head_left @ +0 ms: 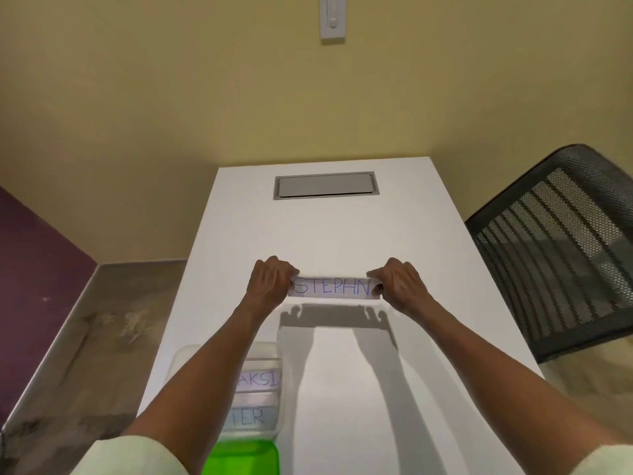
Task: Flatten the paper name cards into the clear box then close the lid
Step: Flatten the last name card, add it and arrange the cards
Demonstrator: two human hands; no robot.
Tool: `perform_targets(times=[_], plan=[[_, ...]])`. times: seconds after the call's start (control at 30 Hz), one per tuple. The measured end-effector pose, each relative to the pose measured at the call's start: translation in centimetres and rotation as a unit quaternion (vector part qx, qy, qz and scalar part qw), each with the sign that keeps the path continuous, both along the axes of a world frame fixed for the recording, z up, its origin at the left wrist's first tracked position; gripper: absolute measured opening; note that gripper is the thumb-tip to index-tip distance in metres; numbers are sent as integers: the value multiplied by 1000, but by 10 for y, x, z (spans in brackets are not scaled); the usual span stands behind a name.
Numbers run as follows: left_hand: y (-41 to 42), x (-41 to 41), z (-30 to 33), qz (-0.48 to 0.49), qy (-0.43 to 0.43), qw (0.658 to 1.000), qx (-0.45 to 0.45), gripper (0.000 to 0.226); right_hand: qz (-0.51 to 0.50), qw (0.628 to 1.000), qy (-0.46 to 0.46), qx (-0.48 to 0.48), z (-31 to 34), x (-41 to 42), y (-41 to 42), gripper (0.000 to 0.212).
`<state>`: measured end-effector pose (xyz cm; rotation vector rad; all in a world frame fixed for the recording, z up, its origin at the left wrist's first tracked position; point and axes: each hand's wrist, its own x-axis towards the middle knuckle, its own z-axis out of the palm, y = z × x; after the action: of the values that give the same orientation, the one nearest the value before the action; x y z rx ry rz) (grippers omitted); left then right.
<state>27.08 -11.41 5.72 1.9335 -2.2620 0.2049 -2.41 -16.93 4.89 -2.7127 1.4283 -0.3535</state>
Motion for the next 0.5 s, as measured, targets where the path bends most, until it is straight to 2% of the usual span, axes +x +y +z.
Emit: perform_targets(times=[0.07,0.17,0.27,0.5], plan=[[14,7,9,7,0,1000,8,23,5,1000,9,0,15,8,16,10],[38,16,25,19,5,1000,17,30,35,999,-16,-3,33,17,41,10],[62,27,34,41,54,997,43,28,48,999,-10,10,42,29,64,13],[121,70,35,90,64,991,75,28,52,998,6,28,45,72,113,9]])
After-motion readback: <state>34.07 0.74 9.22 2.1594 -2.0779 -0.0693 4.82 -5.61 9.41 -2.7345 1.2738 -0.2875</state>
